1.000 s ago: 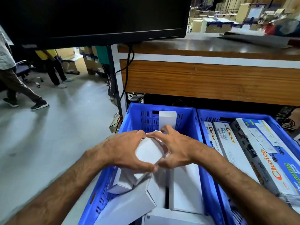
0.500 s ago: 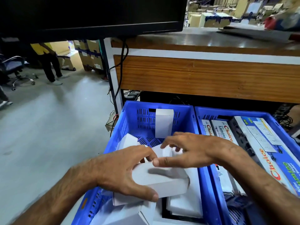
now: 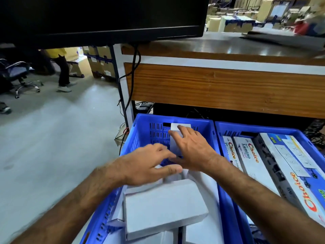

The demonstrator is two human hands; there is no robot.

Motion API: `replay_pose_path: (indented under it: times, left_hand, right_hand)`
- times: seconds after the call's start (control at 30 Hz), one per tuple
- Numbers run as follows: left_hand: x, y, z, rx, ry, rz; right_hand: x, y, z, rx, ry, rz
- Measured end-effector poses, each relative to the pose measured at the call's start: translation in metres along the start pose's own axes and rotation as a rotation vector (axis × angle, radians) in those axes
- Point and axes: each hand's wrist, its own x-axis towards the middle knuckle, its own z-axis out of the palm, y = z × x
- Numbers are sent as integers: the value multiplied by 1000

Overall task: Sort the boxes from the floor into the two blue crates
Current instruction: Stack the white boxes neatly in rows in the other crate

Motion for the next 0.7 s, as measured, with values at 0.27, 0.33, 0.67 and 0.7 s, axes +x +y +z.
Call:
replay_pose_path:
  times: [0.27, 0.33, 0.67, 0.7]
  left_hand:
    - [85, -47, 4, 604, 125, -224]
    - [99, -61, 7, 624, 120, -217]
    - [121, -109, 14, 552, 179, -209]
    - [122, -112, 14, 527, 202, -209]
  right_hand:
    - [46, 23, 28, -103, -48, 104]
    - [52, 31, 38, -104, -67, 113]
    - [77, 39, 49, 35, -49, 220]
    - [77, 36, 48, 74, -50, 225]
